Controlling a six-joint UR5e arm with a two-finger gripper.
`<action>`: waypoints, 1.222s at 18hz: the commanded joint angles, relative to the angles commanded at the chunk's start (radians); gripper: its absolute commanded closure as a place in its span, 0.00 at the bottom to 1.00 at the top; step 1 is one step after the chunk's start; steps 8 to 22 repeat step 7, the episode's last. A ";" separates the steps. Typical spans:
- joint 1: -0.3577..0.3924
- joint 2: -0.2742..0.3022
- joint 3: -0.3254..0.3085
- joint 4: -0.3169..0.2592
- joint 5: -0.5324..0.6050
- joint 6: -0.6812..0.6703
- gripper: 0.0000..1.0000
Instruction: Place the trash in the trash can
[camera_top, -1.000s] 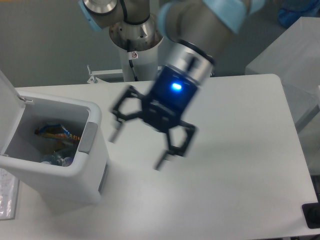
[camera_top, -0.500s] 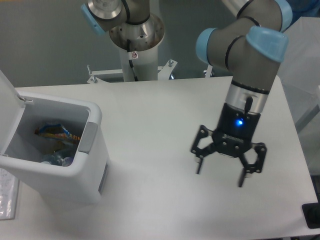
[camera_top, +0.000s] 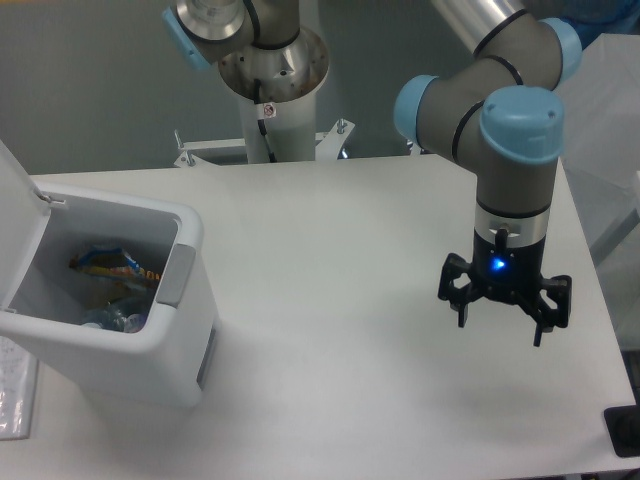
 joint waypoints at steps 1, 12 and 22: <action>0.000 -0.002 0.014 -0.038 0.005 0.025 0.00; -0.005 -0.008 0.011 -0.132 0.075 0.040 0.00; -0.005 -0.008 0.011 -0.132 0.075 0.040 0.00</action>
